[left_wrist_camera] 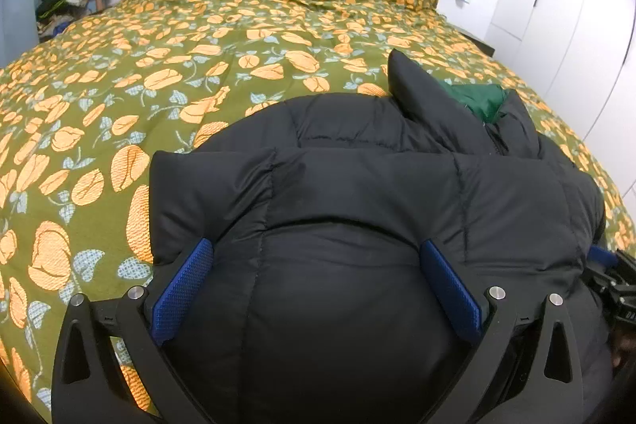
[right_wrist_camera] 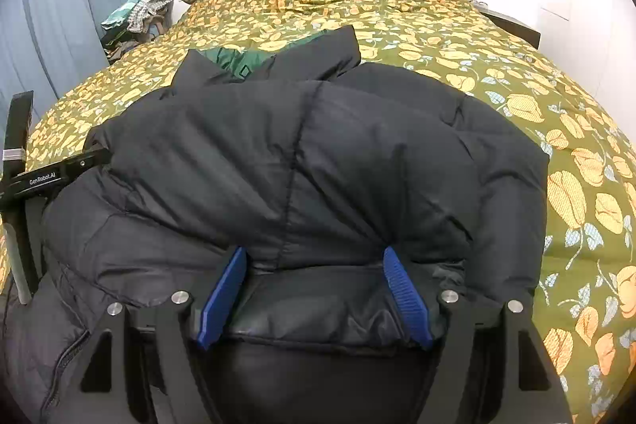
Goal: Fold large clothes
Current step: 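Press both grippers on the folded jacket to flatten it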
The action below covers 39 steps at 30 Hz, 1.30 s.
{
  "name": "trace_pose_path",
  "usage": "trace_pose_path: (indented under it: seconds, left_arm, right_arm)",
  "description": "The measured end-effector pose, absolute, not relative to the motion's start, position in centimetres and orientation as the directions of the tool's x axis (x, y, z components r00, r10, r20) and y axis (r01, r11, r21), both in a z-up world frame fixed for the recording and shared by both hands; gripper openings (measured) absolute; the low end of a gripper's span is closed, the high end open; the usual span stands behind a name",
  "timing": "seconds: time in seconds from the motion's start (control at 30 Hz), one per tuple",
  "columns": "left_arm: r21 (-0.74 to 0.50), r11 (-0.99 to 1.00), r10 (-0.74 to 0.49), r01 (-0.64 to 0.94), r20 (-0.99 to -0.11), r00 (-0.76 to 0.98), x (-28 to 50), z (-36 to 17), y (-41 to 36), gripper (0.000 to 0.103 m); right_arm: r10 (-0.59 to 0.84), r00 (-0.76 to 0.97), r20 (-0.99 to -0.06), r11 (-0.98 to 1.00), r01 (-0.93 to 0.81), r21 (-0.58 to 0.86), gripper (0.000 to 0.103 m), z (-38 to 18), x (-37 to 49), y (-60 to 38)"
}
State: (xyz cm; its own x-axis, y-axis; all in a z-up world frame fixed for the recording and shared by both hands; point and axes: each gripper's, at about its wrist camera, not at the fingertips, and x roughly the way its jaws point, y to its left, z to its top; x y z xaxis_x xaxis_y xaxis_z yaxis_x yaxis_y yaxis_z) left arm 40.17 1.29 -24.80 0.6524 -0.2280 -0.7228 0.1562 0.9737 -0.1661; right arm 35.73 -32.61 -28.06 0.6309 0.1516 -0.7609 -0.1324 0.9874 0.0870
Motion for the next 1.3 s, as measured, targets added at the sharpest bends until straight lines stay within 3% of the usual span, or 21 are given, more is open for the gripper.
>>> trace_pose_path:
  seconds: [1.3]
  left_arm:
    - [-0.167,0.974,-0.229,0.156,-0.723,0.652,40.11,-24.85,1.29,0.103]
  right_arm:
    - [0.141,0.679,-0.721,0.99,-0.115,0.085,0.074,-28.72,35.48,-32.61]
